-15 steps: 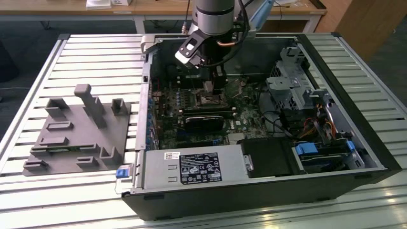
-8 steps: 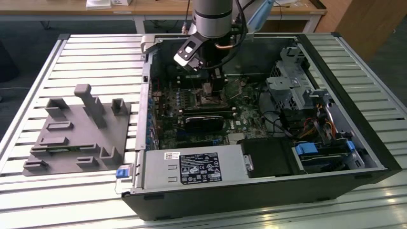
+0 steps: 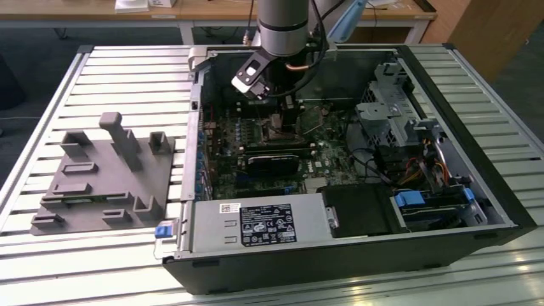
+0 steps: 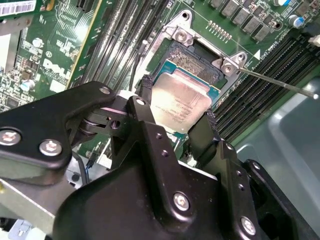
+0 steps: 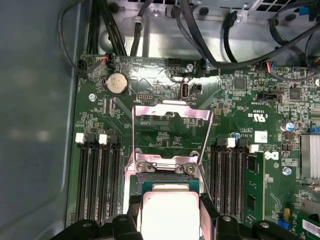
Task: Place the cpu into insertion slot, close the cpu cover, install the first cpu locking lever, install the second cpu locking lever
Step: 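Place the cpu into insertion slot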
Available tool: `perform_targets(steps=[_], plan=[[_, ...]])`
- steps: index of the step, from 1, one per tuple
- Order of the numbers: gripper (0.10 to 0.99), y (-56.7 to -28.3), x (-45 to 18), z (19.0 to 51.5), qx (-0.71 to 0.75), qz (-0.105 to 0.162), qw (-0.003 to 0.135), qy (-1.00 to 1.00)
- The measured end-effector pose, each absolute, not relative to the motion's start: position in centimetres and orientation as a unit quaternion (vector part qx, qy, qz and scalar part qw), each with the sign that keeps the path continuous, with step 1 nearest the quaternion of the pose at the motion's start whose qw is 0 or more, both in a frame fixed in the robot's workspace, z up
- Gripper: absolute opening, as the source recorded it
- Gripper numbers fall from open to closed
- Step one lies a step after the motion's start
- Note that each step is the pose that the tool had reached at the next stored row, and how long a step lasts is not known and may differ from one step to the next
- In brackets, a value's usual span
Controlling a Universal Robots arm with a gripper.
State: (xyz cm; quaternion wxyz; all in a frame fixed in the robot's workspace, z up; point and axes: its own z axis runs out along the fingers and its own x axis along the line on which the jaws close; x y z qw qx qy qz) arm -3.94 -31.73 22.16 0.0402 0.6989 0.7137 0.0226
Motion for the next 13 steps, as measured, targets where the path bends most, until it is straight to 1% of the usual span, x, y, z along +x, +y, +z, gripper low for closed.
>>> perform_targets(steps=[13], plan=[[0.541,-31.6,-4.1,20.7,0.701,0.022,0.040,0.711]])
